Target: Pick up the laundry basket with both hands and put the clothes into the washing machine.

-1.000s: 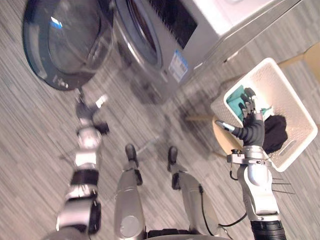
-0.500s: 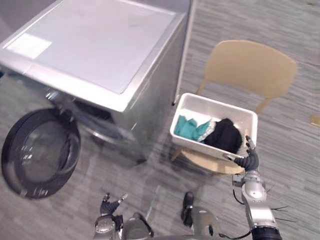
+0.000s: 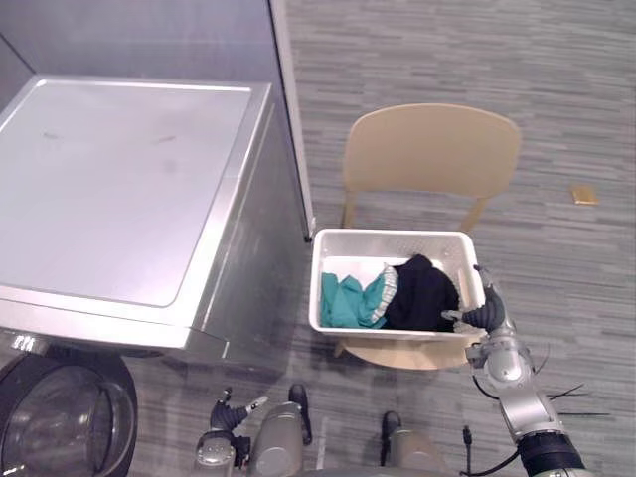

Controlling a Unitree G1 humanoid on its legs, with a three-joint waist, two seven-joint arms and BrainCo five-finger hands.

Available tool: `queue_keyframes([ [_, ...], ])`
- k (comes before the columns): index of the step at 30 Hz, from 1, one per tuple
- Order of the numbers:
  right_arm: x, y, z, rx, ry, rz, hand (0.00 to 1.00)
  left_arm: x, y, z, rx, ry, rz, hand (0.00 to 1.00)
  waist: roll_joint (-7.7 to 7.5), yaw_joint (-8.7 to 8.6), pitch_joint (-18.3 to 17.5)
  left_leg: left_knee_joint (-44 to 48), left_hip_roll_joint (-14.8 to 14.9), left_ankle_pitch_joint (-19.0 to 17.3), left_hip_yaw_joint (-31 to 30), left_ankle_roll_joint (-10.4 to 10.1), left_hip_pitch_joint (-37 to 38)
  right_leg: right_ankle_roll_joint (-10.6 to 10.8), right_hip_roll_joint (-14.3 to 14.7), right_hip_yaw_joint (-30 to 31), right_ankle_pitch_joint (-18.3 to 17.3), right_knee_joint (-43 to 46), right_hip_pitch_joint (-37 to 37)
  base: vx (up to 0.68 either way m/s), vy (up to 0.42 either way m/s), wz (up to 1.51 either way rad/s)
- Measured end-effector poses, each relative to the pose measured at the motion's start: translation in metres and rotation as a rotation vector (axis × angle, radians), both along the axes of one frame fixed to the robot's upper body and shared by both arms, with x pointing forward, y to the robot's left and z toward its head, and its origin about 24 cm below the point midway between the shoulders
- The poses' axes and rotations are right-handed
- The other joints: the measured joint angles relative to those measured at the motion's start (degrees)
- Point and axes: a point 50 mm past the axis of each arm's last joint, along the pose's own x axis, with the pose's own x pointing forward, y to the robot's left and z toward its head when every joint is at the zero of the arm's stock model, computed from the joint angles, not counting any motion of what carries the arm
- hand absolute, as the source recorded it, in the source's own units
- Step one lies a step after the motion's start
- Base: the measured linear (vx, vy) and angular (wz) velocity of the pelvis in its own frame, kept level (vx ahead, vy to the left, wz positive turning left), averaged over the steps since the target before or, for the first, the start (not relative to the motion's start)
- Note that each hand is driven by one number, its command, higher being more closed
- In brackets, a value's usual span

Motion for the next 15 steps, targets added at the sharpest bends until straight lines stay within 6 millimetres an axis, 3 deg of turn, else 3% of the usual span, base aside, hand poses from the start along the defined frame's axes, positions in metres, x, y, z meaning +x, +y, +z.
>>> queue_keyframes([
  [4, 0.04, 0.025, 0.018, -0.122, -0.021, 0.147, 0.0, 0.004, 0.0, 0.001, 0.008, -0.004, -0.011, 0.0, 0.24, 1.61, 2.3, 0.51, -1.37, -0.12, 0.04, 1.23, -3.19, 1.18, -1.25, -0.1, 0.81, -0.82, -2.25, 0.01, 0.139, 0.06],
  [5, 0.056, 0.029, 0.031, -0.174, -0.044, 0.18, 0.0, 0.011, 0.0, 0.003, 0.009, -0.021, -0.013, 0.0, 0.37, 2.6, 3.83, 0.32, -1.64, 0.43, -0.49, 2.06, -4.95, 1.17, -1.26, -0.4, 1.35, -0.8, -3.87, -0.04, 0.05, 0.16],
  [8, 0.082, 0.029, 0.057, -0.247, -0.084, 0.195, 0.0, 0.019, 0.0, 0.006, 0.009, -0.051, -0.013, 0.0, 0.44, 3.45, 6.62, -0.83, -2.37, 1.83, -1.48, 3.03, -7.37, 0.99, -1.6, -1.64, 1.81, -0.85, -5.93, -0.05, 0.048, 0.28],
  [10, 0.1, 0.023, 0.078, -0.323, -0.1, 0.187, 0.0, 0.023, 0.001, 0.01, 0.004, -0.084, 0.015, 0.0, 0.46, 5.62, 9.18, -2.63, -3.38, 3.37, -2.54, 3.34, -8.25, 0.77, -2.22, -2.81, 1.99, -0.86, -6.89, 0.0, 0.018, 0.35],
  [15, 0.12, 0.02, 0.098, -0.423, -0.087, 0.178, 0.0, 0.028, 0.005, 0.015, 0.016, -0.126, 0.037, 0.0, 0.82, 7.13, 10.2, -4.99, -4.24, 5.99, -5.6, 3.25, -12.08, -0.89, -2.04, -5.3, 3.28, -1.01, -10.17, 0.02, 0.002, 0.31],
])
